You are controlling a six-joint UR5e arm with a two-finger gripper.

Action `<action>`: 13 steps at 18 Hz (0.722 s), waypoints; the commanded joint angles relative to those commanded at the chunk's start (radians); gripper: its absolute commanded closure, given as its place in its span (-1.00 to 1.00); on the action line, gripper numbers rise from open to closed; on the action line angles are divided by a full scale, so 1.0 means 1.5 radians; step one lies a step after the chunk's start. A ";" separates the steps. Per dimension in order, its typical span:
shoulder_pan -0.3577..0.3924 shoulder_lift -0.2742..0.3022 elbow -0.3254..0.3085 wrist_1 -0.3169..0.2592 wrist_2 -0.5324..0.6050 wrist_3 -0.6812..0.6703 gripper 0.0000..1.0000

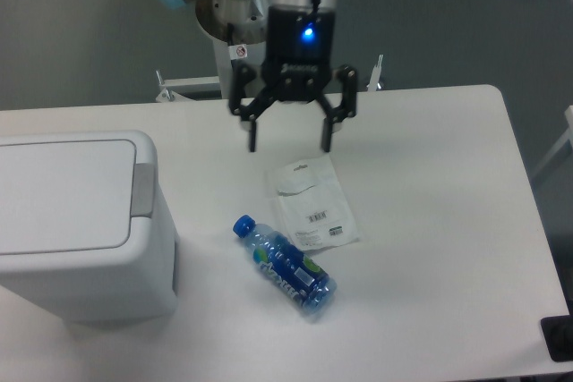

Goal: Open the trash can
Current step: 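Move the open gripper across the table toward the trash can lid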

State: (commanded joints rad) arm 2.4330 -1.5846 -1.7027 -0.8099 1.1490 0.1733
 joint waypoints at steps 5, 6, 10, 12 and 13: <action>-0.034 -0.017 0.002 0.003 0.001 0.004 -1.00; -0.041 -0.023 0.001 0.008 0.001 0.005 -1.00; -0.067 -0.042 0.002 0.025 0.002 0.004 -1.00; -0.080 -0.047 0.001 0.030 0.003 0.006 -1.00; -0.081 -0.050 0.001 0.030 0.003 0.007 -1.00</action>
State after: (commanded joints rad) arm 2.3117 -1.6597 -1.7012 -0.7655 1.1536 0.1841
